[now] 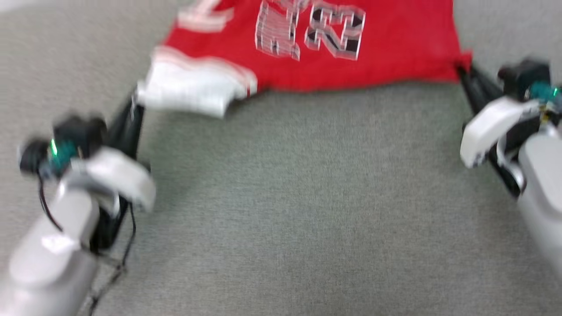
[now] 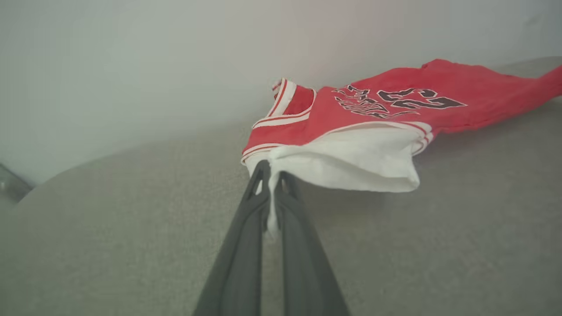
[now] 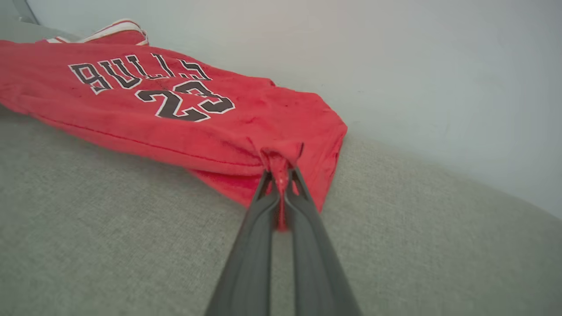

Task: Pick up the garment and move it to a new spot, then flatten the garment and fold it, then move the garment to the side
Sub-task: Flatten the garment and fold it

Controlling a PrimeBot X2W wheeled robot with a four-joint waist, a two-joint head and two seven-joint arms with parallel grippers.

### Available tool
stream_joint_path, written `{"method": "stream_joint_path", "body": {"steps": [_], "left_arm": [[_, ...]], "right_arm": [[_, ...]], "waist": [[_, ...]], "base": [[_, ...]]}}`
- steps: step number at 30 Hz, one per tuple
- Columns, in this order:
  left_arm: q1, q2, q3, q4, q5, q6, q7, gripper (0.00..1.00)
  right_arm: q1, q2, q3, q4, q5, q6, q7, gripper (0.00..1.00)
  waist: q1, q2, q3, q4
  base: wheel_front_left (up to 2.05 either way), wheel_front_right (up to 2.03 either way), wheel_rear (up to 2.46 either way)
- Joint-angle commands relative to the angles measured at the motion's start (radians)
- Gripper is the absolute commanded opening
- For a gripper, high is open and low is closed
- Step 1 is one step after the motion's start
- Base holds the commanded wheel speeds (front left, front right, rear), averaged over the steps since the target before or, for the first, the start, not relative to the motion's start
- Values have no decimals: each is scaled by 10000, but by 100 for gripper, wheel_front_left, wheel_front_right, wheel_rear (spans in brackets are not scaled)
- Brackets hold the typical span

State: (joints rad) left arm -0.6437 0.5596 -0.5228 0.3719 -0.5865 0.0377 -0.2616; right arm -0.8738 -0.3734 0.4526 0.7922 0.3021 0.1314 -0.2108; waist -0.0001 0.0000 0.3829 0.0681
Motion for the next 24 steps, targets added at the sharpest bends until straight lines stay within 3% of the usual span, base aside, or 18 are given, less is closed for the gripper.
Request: {"method": "stream_joint_path", "body": {"steps": [1,11,24], "left_arm": [[568,120,-53,-168,-123,97,44,0],[4060,1191,-388,-2220,-778,829,1235,0],[7016,2261,-888,-5195,-1702,1558,2744,0]], "right_arm": [[406,-187,160,-137,298,-14,76,0],[2765,-1061,1127,-1042,1876,-15,467,0],[5900,-1928,529,-2740,3753,-15,1523,0]], "waist": [[1,0,-678,163],[1,0,-1876,275],[1,0,-3102,212]], "base": [[0,0,0],[0,0,0],[0,0,0]]}}
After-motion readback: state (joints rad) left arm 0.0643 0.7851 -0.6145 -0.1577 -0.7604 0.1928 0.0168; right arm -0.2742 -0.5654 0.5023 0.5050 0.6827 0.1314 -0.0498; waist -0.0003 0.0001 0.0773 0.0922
